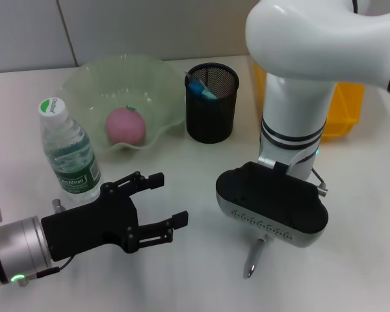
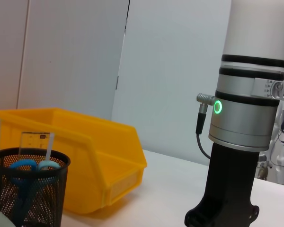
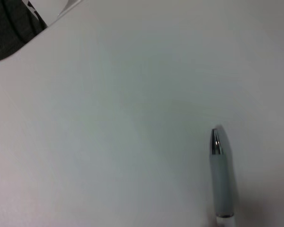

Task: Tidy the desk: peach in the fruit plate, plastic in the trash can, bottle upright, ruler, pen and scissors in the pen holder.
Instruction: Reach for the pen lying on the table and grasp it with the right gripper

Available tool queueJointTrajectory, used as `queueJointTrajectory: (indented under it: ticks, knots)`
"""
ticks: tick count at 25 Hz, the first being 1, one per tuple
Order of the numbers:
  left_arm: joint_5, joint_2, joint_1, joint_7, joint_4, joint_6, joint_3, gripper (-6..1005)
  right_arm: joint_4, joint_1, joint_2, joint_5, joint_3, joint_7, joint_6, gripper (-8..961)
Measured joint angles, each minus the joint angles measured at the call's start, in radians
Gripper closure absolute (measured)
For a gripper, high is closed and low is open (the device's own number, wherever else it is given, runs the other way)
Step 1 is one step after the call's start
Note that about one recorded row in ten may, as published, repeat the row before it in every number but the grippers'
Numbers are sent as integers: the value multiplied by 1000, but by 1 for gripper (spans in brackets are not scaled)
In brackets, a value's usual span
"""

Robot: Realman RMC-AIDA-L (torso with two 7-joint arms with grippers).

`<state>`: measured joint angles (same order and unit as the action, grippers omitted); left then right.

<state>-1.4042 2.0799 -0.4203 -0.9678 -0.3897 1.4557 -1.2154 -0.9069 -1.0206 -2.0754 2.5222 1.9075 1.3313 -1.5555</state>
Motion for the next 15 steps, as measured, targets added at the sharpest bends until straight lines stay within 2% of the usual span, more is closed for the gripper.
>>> queueJointTrajectory:
  ticks: [15]
  knots:
    - [2, 0, 0, 4, 0, 0, 2, 137, 0, 4, 1, -6, 13, 0, 10, 692]
